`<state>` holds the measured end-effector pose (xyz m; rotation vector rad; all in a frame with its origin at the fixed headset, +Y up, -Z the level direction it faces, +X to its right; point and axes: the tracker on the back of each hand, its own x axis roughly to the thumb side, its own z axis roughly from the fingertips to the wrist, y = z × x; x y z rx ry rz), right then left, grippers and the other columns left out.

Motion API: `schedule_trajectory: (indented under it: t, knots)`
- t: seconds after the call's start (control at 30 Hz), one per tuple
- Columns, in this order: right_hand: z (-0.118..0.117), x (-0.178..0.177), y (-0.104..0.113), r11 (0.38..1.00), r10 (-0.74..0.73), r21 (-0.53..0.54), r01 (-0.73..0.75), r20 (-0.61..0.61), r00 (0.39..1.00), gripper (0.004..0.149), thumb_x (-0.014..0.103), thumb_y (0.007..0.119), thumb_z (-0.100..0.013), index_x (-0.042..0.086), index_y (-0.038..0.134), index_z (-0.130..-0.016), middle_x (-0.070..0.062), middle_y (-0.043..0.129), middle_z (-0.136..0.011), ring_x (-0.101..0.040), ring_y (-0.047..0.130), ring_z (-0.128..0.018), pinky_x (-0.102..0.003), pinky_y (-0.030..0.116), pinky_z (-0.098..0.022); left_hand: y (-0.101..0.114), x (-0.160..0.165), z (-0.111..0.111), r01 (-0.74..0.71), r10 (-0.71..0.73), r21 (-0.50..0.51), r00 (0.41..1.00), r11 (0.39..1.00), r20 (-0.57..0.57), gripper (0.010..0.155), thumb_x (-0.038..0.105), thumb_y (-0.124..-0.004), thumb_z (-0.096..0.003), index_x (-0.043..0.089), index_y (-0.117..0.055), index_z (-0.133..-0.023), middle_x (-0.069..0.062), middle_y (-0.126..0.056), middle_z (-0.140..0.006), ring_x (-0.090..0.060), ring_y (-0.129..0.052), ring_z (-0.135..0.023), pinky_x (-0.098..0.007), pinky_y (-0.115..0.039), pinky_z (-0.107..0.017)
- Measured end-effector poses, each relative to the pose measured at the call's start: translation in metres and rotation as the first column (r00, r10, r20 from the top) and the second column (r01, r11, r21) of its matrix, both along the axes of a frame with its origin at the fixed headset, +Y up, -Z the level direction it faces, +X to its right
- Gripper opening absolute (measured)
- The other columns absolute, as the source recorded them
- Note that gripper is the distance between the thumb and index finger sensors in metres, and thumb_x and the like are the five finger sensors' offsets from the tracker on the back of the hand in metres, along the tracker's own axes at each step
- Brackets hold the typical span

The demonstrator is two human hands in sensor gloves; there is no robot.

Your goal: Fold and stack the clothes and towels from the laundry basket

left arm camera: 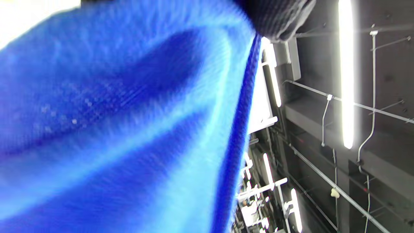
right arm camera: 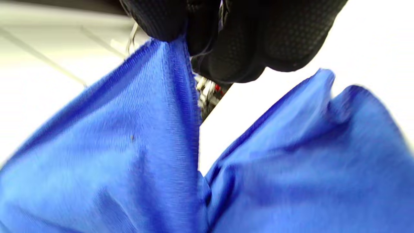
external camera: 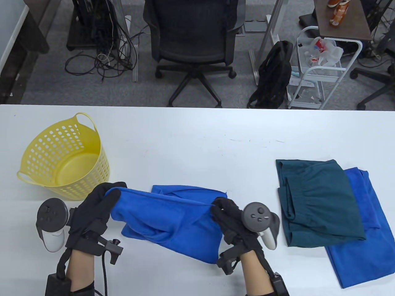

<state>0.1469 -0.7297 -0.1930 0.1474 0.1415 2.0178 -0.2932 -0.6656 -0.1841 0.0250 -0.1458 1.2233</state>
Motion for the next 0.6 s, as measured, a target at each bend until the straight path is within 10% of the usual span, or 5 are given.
schedule_trajectory:
  t: [0.33, 0.6]
  knots:
    - [0.006, 0.051, -0.004, 0.964, -0.267, 0.018, 0.267, 0.122, 0.956, 0.041, 0.019, 0.064, -0.063, -0.003, 0.064, -0.098, -0.039, 0.057, -0.106, -0.012, 0.094, -0.051, -0.028, 0.088, -0.035, -0.009, 0.017, -0.007, 0.519, -0.521, -0.044, 0.849, 0.854, -0.086, 0.046, 0.051, -0.082, -0.0494, 0.029, -0.088, -0.09, -0.016, -0.078, -0.11, -0.026, -0.091, -0.077, -0.04, -0.083, -0.054]
    - [0.002, 0.048, -0.016, 0.853, -0.518, -0.025, 0.521, 0.075, 0.852, 0.041, 0.017, 0.061, -0.063, -0.003, 0.059, -0.099, -0.042, 0.061, -0.102, -0.014, 0.102, -0.055, -0.026, 0.096, -0.038, -0.01, 0.019, -0.008, 0.355, -0.355, -0.007, 0.935, 0.935, -0.015, 0.047, 0.036, -0.08, -0.0578, 0.026, -0.074, -0.103, -0.011, -0.093, -0.096, -0.005, -0.1, -0.04, -0.022, -0.088, -0.028]
